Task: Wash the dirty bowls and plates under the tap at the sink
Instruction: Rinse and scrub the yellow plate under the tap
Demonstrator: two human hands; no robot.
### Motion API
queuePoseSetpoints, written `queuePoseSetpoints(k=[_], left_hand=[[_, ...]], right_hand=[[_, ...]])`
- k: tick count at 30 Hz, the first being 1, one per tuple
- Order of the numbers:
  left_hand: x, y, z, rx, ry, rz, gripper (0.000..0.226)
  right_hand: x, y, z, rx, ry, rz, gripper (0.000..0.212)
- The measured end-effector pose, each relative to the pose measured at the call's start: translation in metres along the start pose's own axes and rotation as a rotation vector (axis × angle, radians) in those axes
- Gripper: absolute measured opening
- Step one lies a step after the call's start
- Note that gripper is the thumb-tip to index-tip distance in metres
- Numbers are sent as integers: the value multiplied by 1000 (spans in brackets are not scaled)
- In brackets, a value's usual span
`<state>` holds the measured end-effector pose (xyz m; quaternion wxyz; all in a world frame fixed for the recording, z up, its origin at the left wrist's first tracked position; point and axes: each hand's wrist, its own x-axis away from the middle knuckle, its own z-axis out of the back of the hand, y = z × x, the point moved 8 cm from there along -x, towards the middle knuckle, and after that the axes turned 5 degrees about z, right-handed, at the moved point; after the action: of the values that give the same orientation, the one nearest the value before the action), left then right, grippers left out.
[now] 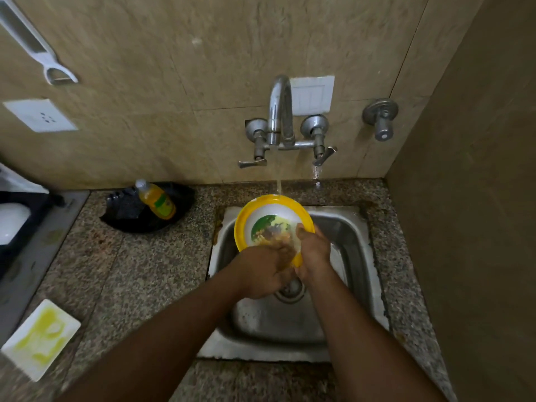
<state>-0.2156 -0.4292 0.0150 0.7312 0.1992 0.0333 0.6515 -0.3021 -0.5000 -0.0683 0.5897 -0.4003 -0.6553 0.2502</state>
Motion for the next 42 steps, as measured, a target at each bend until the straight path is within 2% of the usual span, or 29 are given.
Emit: queuePoseSetpoints(k=[2, 4, 7, 11, 13, 16, 19, 21, 25, 27, 30, 31, 32, 34, 36, 37, 38, 40, 42], left_hand=[[-5, -8, -3, -225, -140, 23, 89], [-10, -18, -1, -409, -246, 55, 104], [-8, -20, 1, -475, -336, 45, 118], [16, -9, 6, -418, -364, -39, 111], [19, -17, 4, -450, -399, -17, 110], [5, -27, 3, -539, -373, 57, 122], [-2, -29, -17, -500, -394, 138, 129], [1, -19, -28, -416, -383, 142, 125], [12, -7, -21, -142, -254, 112, 86], [16, -15, -8, -33, -39, 140, 65], [25, -35, 6, 70, 397, 240, 37], [32, -38, 13, 74, 515, 304, 40], [36, -43, 19, 121, 598, 379, 55], [44, -53, 32, 383, 639, 557, 82], [45, -70, 34, 625, 620, 742, 97], [43, -77, 36, 670, 616, 789, 95], [40, -80, 40, 675, 615, 792, 84], [34, -88, 41, 606, 590, 816, 49], [32, -93, 38, 589, 560, 875, 34]], right_hand=[[3, 3, -6, -25, -39, -38, 23], [9, 8, -11, -41, -55, -78, 16], [20, 13, -10, -81, -50, -128, 9], [18, 14, -11, -97, -93, -130, 17], [22, 16, -11, -50, -92, -125, 17], [34, 26, -14, -56, -104, -137, 12], [34, 35, -8, -71, -57, -123, 13], [32, 26, -1, -40, -5, -92, 5], [21, 12, 23, 108, 118, 13, 10], [17, 7, 20, 147, 93, 56, 24], [16, -15, 5, 271, -7, 172, 41], [17, -23, 0, 311, -50, 190, 41], [18, -29, -2, 330, -74, 195, 41], [17, -27, 1, 359, -106, 185, 40], [18, -16, 5, 407, -99, 168, 29], [16, -9, 8, 429, -76, 161, 23], [16, -7, 11, 468, -23, 144, 25], [17, -8, 13, 586, 43, 125, 43], [20, -25, 14, 807, 77, 160, 58]])
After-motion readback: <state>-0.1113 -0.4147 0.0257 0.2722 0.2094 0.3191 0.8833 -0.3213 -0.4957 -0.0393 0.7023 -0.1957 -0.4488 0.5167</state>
